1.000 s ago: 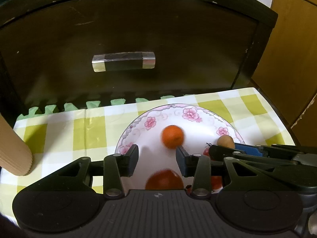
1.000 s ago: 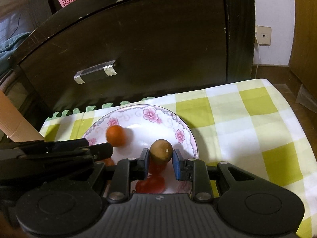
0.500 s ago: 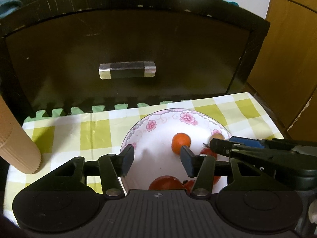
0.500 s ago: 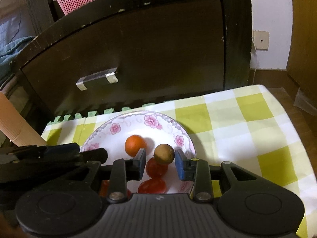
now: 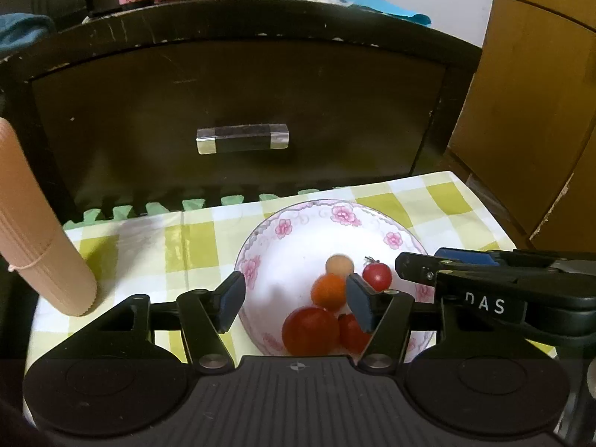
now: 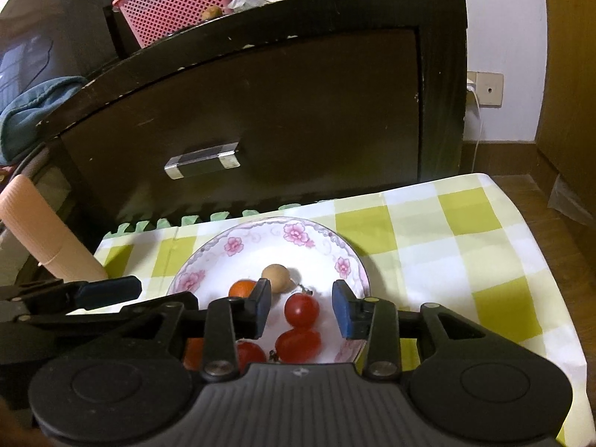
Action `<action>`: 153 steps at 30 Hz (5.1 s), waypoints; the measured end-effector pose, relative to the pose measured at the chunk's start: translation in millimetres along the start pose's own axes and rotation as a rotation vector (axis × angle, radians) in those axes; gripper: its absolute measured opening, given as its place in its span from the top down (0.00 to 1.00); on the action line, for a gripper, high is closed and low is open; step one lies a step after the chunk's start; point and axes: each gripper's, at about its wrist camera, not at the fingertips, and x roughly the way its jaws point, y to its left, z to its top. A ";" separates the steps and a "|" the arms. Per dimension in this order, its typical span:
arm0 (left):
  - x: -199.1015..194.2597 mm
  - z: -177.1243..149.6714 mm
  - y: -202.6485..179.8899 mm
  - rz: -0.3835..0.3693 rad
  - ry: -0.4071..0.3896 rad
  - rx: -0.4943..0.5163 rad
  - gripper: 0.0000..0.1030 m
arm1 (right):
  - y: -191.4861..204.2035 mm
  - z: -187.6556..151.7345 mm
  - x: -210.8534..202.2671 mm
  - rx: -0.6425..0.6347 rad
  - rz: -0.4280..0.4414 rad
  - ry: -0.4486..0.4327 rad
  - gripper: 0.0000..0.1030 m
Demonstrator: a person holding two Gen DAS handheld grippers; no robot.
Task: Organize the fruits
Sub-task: 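Withdraw both tools from the bowl toward the remaining tangerines and longans, then grasp another tangerine with the left tool while the right tool grasps a longan, then lift the tangerine with the left tool while the right tool lifts the longan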
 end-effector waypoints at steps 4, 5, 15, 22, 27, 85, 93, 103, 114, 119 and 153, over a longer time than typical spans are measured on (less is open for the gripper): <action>-10.3 -6.0 0.8 -0.003 -0.003 0.008 0.33 | 3.8 -6.5 -10.3 -0.006 0.008 0.000 0.65; -12.0 -7.7 0.9 -0.003 -0.002 0.010 0.33 | 4.9 -8.8 -13.2 -0.008 0.011 0.000 0.65; -30.7 -35.2 2.0 -0.001 0.032 0.051 0.31 | 11.8 -33.5 -34.0 -0.019 0.031 0.017 0.61; -48.2 -52.9 14.2 0.014 0.058 0.095 0.29 | 17.6 -58.3 -41.3 -0.042 0.042 0.059 0.61; -57.7 -62.3 25.8 0.031 0.088 0.114 0.29 | 26.0 -75.3 -37.7 -0.070 0.055 0.103 0.61; 4.0 -63.8 15.4 -0.101 0.101 0.317 0.23 | 39.6 -116.9 -24.7 -0.175 0.122 0.244 0.76; 3.8 -64.9 20.7 -0.155 0.145 0.264 0.30 | 38.5 -115.1 -23.0 -0.161 0.128 0.247 0.76; -12.7 -81.0 16.6 -0.166 0.211 0.317 0.38 | 38.9 -114.9 -22.9 -0.167 0.125 0.257 0.76; -8.4 -67.8 17.0 -0.142 0.144 0.424 0.35 | 35.6 -117.4 -28.1 -0.160 0.118 0.263 0.76; 3.5 -58.0 28.5 -0.169 0.183 0.546 0.35 | 32.8 -117.3 -27.9 -0.148 0.130 0.263 0.76; -7.8 -92.1 9.2 -0.095 0.270 0.401 0.59 | 38.8 -117.5 -27.3 -0.191 0.111 0.258 0.76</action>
